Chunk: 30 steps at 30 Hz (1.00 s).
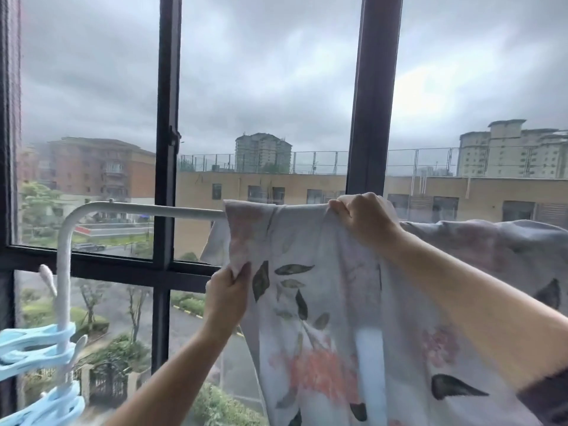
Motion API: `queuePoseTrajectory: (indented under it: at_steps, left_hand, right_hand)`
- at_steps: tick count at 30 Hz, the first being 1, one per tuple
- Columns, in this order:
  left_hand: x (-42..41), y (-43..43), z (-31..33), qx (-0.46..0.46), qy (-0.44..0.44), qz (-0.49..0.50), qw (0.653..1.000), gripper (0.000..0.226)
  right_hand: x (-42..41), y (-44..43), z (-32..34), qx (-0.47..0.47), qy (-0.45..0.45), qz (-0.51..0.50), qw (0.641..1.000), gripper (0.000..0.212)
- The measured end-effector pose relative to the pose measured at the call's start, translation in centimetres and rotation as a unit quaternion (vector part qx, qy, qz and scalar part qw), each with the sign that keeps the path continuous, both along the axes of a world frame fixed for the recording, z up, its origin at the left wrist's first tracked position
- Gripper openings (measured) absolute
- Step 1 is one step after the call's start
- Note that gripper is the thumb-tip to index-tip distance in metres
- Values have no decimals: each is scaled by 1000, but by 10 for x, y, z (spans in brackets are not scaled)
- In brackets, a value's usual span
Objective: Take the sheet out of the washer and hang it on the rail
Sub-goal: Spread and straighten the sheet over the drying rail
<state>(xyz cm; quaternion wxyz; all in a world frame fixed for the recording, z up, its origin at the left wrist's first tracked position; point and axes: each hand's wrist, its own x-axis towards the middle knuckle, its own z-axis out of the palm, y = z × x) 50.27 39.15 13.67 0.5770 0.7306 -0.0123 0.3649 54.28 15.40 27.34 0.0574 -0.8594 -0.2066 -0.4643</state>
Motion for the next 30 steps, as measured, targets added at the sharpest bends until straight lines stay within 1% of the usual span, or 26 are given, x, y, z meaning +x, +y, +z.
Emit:
queuePoseTrajectory:
  at_steps: [2, 3, 4, 6, 8, 9, 10, 11, 12, 13, 14, 15, 16, 17, 18, 19, 20, 21, 22, 23, 24, 25, 26, 27, 28, 30]
  left_hand:
    - [3, 9, 42, -64, -41, -55, 996, 43]
    - [5, 12, 69, -71, -59, -70, 993, 42]
    - [8, 14, 98, -58, -73, -71, 993, 41]
    - [20, 15, 158, -2, -99, -21, 995, 36]
    - [37, 15, 209, 82, -119, 81, 986, 29]
    - [47, 15, 226, 122, -113, 120, 979, 27]
    - [62, 17, 236, 167, -86, 152, 970, 29]
    - [76, 21, 239, 219, -35, 180, 958, 32]
    - [90, 24, 234, 279, 28, 206, 937, 33]
    - [102, 27, 223, 342, 99, 211, 910, 33]
    - [115, 28, 210, 402, 175, 188, 879, 34]
    - [124, 27, 197, 455, 261, 145, 839, 37]
    - [127, 26, 187, 492, 349, 90, 793, 40]
    - [128, 25, 181, 502, 425, 45, 751, 42]
    - [125, 27, 179, 490, 487, 13, 723, 43]
    - [123, 28, 179, 481, 516, -13, 709, 43]
    - [125, 30, 178, 491, 514, -29, 703, 43]
    - [124, 29, 176, 517, 489, -29, 702, 42]
    - [123, 28, 175, 539, 445, -3, 715, 39]
    - [122, 27, 176, 539, 386, 41, 747, 33]
    - [120, 26, 176, 517, 316, 80, 792, 27]
    - [116, 24, 177, 477, 231, 114, 840, 21]
    - [109, 23, 179, 428, 129, 139, 884, 19]
    - [100, 22, 182, 377, 34, 159, 912, 20]
    - [89, 22, 182, 335, -39, 169, 926, 21]
    - [65, 22, 170, 295, -134, 181, 929, 22]
  right_hand:
    - [10, -7, 17, 40, -11, 8, 999, 42]
    - [15, -9, 30, 58, -8, 12, 998, 44]
    - [19, -11, 43, 74, -4, 10, 997, 45]
    - [25, -12, 73, 86, 4, -24, 996, 44]
    - [33, -10, 101, 94, -7, -67, 993, 44]
    - [40, -9, 110, 99, -8, -85, 991, 44]
    - [48, -7, 115, 103, 1, -100, 990, 43]
    - [57, -5, 115, 103, 13, -119, 987, 42]
    - [71, -3, 112, 99, 40, -137, 985, 40]
    - [84, -1, 103, 76, 84, -150, 982, 37]
    - [94, 0, 90, 38, 148, -153, 976, 35]
    - [102, 1, 75, -18, 222, -145, 964, 32]
    - [103, 2, 61, -71, 308, -139, 939, 29]
    - [100, 4, 47, -116, 397, -133, 901, 27]
    - [94, 4, 37, -154, 470, -138, 858, 26]
    - [89, 3, 32, -190, 515, -147, 823, 30]
    - [84, 2, 32, -201, 528, -147, 812, 33]
    - [78, 2, 36, -188, 515, -124, 827, 33]
    - [73, 2, 41, -132, 485, -85, 861, 30]
    - [67, 2, 48, -60, 442, -38, 894, 26]
    - [58, 2, 51, 5, 402, 10, 915, 23]
    - [46, 2, 53, 48, 372, 57, 925, 21]
    - [32, 4, 53, 53, 346, 92, 932, 22]
    - [17, 5, 50, 28, 323, 109, 940, 24]
    - [4, 6, 46, -11, 304, 105, 947, 28]
    - [-17, 6, 32, -66, 269, 66, 958, 32]
